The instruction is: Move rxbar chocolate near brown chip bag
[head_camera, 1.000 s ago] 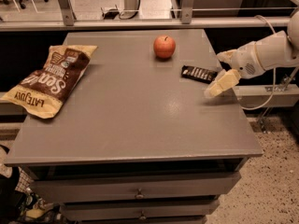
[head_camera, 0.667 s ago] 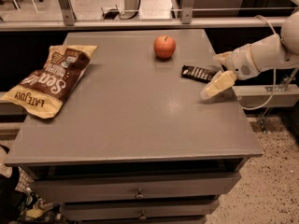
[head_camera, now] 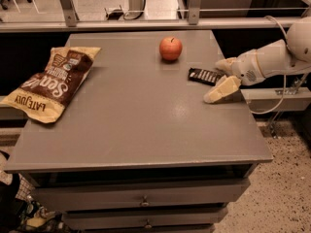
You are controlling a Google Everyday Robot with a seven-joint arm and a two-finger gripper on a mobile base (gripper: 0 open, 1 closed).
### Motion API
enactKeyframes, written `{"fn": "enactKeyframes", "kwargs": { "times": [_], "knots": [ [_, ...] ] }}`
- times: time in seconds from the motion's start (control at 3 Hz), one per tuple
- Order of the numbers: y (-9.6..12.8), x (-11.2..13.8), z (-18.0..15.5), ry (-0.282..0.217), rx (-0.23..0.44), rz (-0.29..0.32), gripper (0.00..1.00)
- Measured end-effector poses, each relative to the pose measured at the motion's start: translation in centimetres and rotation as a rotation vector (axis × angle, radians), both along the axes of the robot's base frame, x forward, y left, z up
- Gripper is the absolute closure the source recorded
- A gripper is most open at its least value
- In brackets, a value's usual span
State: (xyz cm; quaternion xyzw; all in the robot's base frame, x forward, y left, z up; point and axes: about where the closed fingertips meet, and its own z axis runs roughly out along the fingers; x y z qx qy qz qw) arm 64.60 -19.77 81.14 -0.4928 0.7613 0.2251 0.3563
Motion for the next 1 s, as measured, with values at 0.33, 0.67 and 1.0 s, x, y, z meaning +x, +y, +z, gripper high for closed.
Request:
{"fn": "enactKeyframes", "kwargs": {
  "times": [0.33,0.67,1.0],
  "knots": [
    [0.01,0.0,0.9,0.0,0.0,0.0,0.7],
    [0.01,0.0,1.24,0.0,0.0,0.0,0.91],
    [0.07,0.01,1.86,0.001,0.0,0.001,1.0]
  ]
}}
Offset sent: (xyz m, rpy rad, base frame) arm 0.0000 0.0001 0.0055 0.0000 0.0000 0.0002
